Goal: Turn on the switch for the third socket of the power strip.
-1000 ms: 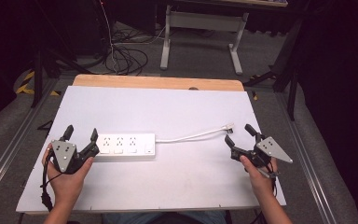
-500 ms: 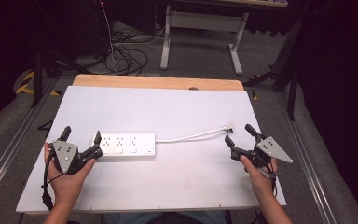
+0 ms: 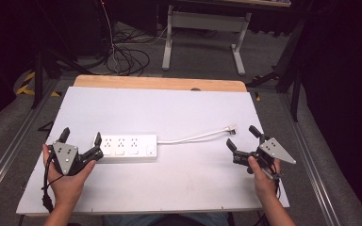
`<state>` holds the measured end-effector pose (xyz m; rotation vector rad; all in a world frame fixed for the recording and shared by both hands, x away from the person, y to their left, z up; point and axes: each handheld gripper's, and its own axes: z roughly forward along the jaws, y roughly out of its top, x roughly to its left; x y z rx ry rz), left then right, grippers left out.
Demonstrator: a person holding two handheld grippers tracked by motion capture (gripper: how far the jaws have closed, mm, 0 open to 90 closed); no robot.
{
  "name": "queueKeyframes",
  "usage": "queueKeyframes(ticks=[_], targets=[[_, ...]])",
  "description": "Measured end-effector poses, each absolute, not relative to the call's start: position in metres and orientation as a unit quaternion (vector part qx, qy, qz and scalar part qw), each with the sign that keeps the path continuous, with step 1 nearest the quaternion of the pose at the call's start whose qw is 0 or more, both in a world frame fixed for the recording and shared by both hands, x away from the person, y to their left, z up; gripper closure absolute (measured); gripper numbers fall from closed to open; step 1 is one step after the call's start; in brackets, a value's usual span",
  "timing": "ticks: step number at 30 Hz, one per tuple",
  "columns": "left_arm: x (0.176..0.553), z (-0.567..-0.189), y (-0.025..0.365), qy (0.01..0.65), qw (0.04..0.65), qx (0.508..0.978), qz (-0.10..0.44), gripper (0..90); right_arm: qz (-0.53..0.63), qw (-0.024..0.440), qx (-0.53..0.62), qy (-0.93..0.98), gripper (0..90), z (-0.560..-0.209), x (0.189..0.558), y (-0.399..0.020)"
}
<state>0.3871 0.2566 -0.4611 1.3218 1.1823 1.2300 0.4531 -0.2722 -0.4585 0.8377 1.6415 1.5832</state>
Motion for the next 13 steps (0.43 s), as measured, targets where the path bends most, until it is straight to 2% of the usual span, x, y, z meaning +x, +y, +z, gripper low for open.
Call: queueKeyframes(ticks=[13], targets=[[0.3869,-0.4608,0.2581,0.482,0.472,0.537,0.507,7.7,0.613,0.348,0.326,0.63,0.6,-0.458,0.4531,-0.2734]])
